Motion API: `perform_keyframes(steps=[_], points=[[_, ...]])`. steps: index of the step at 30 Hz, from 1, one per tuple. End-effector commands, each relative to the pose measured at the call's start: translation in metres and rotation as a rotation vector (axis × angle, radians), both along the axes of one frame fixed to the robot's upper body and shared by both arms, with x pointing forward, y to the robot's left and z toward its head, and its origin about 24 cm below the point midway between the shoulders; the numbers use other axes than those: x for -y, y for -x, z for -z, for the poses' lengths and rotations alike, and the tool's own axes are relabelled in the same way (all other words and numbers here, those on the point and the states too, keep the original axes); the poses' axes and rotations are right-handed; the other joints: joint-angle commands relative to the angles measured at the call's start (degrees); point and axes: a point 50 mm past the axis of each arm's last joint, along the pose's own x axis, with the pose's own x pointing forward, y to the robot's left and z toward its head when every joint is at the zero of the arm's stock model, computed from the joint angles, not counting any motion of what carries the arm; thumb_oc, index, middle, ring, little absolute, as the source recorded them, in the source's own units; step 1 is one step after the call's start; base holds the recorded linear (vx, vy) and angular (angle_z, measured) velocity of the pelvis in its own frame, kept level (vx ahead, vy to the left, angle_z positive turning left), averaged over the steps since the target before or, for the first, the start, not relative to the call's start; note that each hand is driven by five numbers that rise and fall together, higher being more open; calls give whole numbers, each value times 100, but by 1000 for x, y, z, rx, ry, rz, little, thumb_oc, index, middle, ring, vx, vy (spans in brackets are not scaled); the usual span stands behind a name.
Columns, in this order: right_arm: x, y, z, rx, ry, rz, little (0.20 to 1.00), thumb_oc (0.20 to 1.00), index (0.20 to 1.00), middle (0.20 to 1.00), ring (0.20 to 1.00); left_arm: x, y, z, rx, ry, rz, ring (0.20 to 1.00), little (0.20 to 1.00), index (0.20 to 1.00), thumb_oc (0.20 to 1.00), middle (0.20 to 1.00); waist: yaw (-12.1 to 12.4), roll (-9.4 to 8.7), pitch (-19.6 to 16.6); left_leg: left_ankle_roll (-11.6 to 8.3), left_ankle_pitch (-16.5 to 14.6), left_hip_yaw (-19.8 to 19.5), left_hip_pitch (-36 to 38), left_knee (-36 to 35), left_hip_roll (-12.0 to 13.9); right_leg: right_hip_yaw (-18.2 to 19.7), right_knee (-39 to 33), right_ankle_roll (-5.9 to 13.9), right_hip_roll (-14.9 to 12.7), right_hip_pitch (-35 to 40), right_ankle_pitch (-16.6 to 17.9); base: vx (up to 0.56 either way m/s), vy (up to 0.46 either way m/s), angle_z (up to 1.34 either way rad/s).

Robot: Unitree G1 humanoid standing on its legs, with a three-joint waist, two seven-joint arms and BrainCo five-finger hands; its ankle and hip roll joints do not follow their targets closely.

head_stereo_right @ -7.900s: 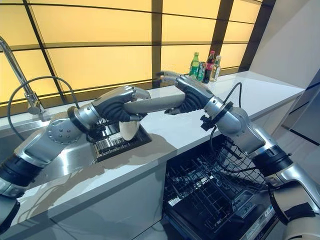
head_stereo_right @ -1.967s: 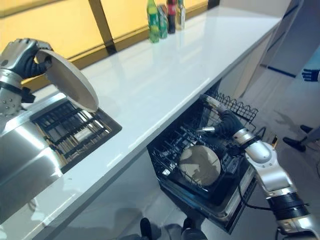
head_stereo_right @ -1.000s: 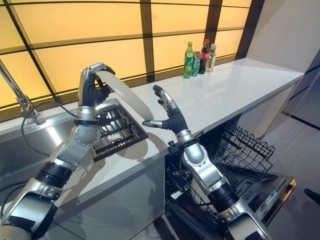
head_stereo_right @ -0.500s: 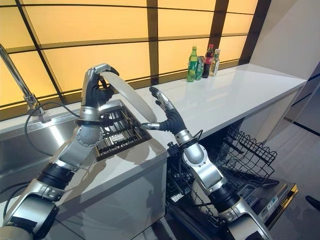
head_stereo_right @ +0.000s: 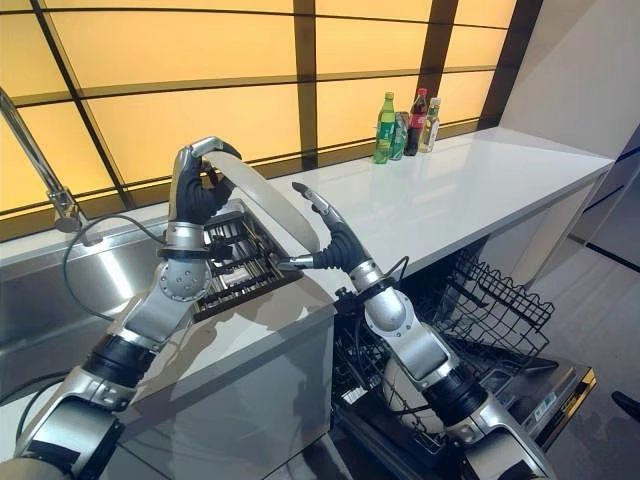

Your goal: Pick up plates and place into dishwasher.

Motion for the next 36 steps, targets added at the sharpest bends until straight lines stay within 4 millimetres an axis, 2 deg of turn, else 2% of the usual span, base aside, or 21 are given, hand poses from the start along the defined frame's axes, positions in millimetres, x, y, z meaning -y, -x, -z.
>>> perform_keyframes(steps=[1,2,3,4,7,8,9,22,29,31,35,36], points=[[-6,-8,-43,162,-86,19,1000,1000,1000,1000,1000,27,11,-30,143,27,158,200,200,200,200,200,259,38,374,87,-1269,-20,483,102,-484,45,356,288,-89,-100,-722,0,0,0],[-6,-8,-47,183,-118,6,1000,1000,1000,1000,1000,28,11,-30,125,59,177,200,200,200,200,200,281,35,382,92,-1271,-25,486,104,-489,32,346,284,-90,-89,-719,0,0,0],[-6,-8,-47,200,-131,42,918,918,918,918,918,30,12,-27,117,72,186,200,200,200,200,200,297,30,394,89,-1271,-38,478,114,-489,29,351,282,-94,-95,-716,0,0,0],[-7,-10,-46,201,-145,45,1000,1000,1000,1000,1000,32,12,-23,104,64,184,200,200,200,200,200,314,27,398,89,-1274,-52,478,116,-486,27,359,283,-99,-94,-719,0,0,0],[-3,-9,-55,223,-189,47,1000,1000,1000,1000,1000,33,13,-19,74,71,198,200,200,200,200,200,331,18,403,105,-1286,-63,485,103,-497,6,333,295,-101,-80,-717,0,0,0],[-1,-8,-58,239,-204,35,507,507,507,507,507,33,14,-17,68,83,206,200,200,200,200,200,338,9,399,110,-1285,-74,480,101,-499,3,328,297,-102,-81,-714,0,0,0],[1,-7,-61,246,-217,30,200,200,200,200,200,32,15,-16,64,92,214,200,200,200,200,200,345,2,394,114,-1283,-83,477,102,-502,2,329,296,-102,-83,-713,0,0,0],[12,-5,-58,256,-256,41,200,200,200,200,200,38,22,-15,68,110,276,200,200,200,200,200,345,-41,355,125,-1290,-54,499,90,-488,-8,281,287,-89,-48,-700,-1,-1,4],[28,-9,-54,308,-101,138,200,200,200,200,200,41,25,-15,21,73,380,200,200,200,200,200,284,-38,344,129,-1314,-2,526,71,-472,51,268,307,-73,-52,-691,0,0,0],[47,-11,-56,333,-34,198,200,200,200,200,200,43,25,-11,-65,2,442,1000,1000,1000,1000,1000,220,-39,355,126,-1323,47,541,69,-452,97,293,317,-53,-70,-689,0,0,0],[85,-15,-59,354,58,342,200,200,200,200,200,34,27,-8,-152,-69,501,1000,1000,1000,1000,1000,159,-41,367,135,-1353,108,565,63,-442,148,284,349,-33,-79,-674,0,0,0],[105,-16,-60,349,88,402,200,200,200,200,200,25,27,-6,-191,-56,520,1000,1000,1000,1000,1000,133,-43,371,140,-1361,140,562,63,-434,164,273,358,-27,-92,-661,0,0,0]])
